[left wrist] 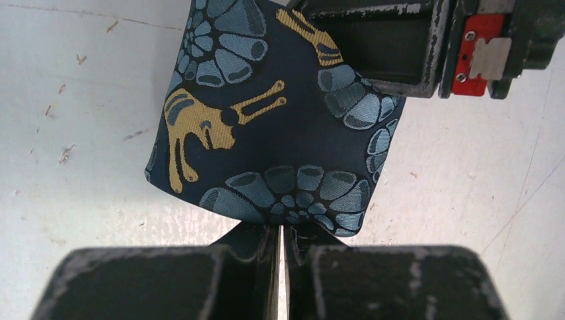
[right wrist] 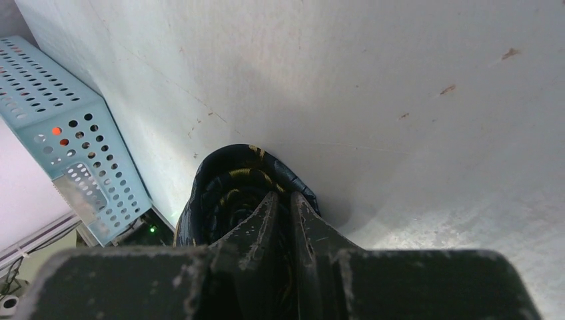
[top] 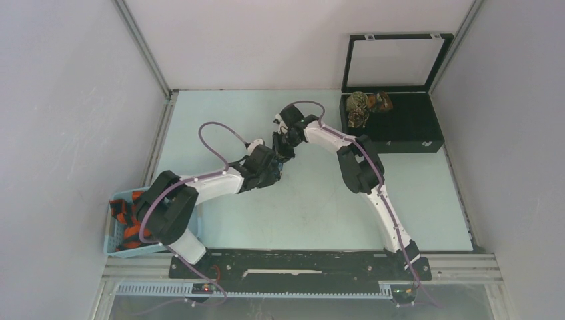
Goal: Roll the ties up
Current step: Pick up the tie at the center of the board.
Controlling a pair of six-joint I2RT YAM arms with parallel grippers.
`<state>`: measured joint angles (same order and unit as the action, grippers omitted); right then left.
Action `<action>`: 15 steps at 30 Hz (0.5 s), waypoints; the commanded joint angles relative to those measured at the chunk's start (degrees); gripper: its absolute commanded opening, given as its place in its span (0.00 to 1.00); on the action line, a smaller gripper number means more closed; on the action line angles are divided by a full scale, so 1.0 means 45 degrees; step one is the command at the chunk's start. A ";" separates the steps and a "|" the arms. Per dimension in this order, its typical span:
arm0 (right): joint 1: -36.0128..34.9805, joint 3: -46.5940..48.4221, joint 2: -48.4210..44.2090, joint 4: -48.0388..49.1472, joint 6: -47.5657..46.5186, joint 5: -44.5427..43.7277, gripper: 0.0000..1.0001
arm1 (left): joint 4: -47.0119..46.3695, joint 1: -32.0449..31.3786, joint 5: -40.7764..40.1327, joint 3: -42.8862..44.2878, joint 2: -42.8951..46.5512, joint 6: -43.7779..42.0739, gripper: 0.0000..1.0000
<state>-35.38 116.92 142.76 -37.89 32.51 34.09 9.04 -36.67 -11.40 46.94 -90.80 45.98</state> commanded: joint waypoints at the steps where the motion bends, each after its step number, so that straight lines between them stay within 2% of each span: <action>1: -0.0183 -0.0166 -0.0405 0.0099 -0.0134 -0.0093 0.15 | -0.0405 0.0177 -0.0561 0.0592 -0.0271 -0.0248 0.07; 10: -0.0209 -0.0394 -0.0617 0.0101 -0.0109 -0.0109 0.15 | 0.0131 0.0218 -0.0451 0.0964 -0.0605 -0.0191 0.09; 15: -0.0145 -0.0382 -0.0795 0.0057 -0.0271 -0.0346 0.19 | 0.0195 0.0219 0.0049 0.0007 0.0622 -0.0198 0.19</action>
<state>-35.35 115.98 142.39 -36.49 32.51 33.80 10.96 -36.34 -11.57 49.17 -93.21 45.91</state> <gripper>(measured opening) 0.170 0.153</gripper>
